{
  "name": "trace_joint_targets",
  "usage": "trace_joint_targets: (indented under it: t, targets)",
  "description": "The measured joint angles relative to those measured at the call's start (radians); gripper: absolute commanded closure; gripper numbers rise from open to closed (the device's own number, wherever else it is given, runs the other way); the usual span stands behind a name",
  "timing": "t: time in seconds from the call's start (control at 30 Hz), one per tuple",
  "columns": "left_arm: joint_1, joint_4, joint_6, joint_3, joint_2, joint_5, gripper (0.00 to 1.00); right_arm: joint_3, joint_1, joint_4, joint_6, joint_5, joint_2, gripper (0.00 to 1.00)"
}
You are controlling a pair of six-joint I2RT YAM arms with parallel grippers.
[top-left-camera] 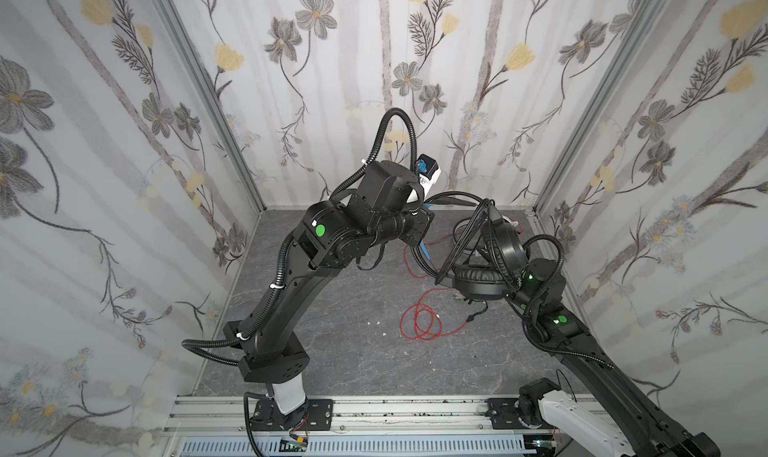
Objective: Wrap the headphones
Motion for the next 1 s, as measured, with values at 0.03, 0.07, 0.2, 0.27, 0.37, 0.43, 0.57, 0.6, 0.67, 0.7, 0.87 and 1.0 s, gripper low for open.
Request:
trace_joint_targets:
  t: [0.03,0.07,0.2,0.27,0.37,0.43,0.57,0.6,0.67,0.7,0.87,1.0]
  targets:
    - [0.002,0.003,-0.004,0.000,0.000,0.000,1.00,-0.007,0.000,-0.001,0.001,-0.003,-0.004,0.06]
    - [0.005,0.006,-0.008,0.000,-0.001,0.000,1.00,-0.011,0.000,0.001,0.000,-0.005,-0.006,0.06]
    - [0.008,0.017,-0.023,0.000,-0.011,0.002,1.00,-0.019,0.000,0.011,0.004,-0.024,-0.002,0.08]
    - [0.012,0.021,-0.026,0.000,-0.015,0.002,1.00,-0.030,0.001,0.014,0.009,-0.031,0.006,0.09]
    - [0.023,0.024,-0.030,0.000,-0.018,0.005,1.00,-0.050,0.005,0.013,0.013,-0.031,0.016,0.09]
    - [0.031,0.024,-0.030,0.000,-0.019,0.005,1.00,-0.069,0.006,0.013,0.019,-0.029,0.016,0.09]
    - [0.043,0.024,-0.030,0.000,-0.026,0.001,1.00,-0.085,0.007,0.010,0.027,-0.010,0.016,0.08]
    - [0.046,0.025,-0.030,0.000,-0.027,0.001,1.00,-0.085,0.007,0.011,0.028,0.002,0.016,0.08]
    - [0.049,0.026,-0.031,0.000,-0.031,0.001,1.00,-0.085,0.007,0.012,0.035,0.008,0.021,0.09]
    - [0.051,0.026,-0.031,0.000,-0.033,0.001,1.00,-0.084,0.007,0.010,0.037,0.012,0.024,0.10]
    - [0.053,0.027,-0.034,-0.007,-0.046,0.002,1.00,-0.079,0.007,0.006,0.045,0.023,0.026,0.12]
    - [0.056,0.031,-0.035,-0.032,-0.064,0.002,1.00,-0.075,0.009,0.005,0.045,-0.005,0.026,0.19]
